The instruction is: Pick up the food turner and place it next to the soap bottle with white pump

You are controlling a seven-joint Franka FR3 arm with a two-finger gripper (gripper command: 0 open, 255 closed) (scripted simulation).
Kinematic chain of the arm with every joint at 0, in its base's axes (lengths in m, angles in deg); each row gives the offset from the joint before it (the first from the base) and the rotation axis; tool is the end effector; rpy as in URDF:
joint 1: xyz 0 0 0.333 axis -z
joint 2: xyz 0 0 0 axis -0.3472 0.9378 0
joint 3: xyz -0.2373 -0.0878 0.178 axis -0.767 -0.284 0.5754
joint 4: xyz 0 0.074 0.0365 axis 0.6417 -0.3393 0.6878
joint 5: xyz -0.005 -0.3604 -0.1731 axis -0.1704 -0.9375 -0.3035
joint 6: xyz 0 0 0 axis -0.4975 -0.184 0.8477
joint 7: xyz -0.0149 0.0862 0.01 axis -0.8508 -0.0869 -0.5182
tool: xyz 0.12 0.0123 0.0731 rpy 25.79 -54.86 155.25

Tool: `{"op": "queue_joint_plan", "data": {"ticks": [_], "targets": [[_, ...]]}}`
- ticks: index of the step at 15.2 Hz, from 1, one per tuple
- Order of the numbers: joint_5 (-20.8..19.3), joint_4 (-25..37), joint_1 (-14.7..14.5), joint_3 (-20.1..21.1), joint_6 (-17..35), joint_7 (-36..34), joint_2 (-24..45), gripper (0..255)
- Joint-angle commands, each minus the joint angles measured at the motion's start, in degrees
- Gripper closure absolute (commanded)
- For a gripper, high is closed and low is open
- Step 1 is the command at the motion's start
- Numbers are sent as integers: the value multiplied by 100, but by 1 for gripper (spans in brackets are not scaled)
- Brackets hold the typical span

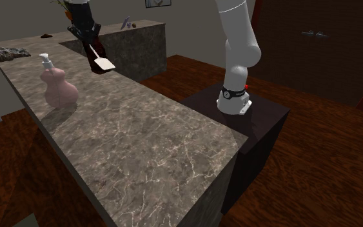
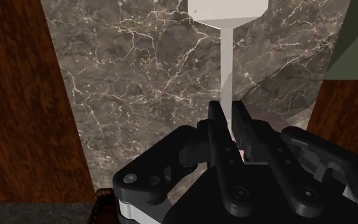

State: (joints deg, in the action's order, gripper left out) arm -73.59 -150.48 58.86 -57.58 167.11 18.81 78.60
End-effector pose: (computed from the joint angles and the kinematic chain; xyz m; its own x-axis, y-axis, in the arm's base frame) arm 0.5363 -0.4388 0.4801 0.0867 -0.9940 0.0661 -0.9962 -0.0869 -0.0001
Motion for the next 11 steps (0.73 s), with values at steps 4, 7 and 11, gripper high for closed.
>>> {"op": "queue_joint_plan", "data": {"ticks": [4, 7, 11], "targets": [[-5, -428, -1, 1, 394, -21, -37, 255], [-7, -659, 0, 1, 625, -31, -37, 255], [-11, -935, 1, 0, 922, -44, -16, 255]]}}
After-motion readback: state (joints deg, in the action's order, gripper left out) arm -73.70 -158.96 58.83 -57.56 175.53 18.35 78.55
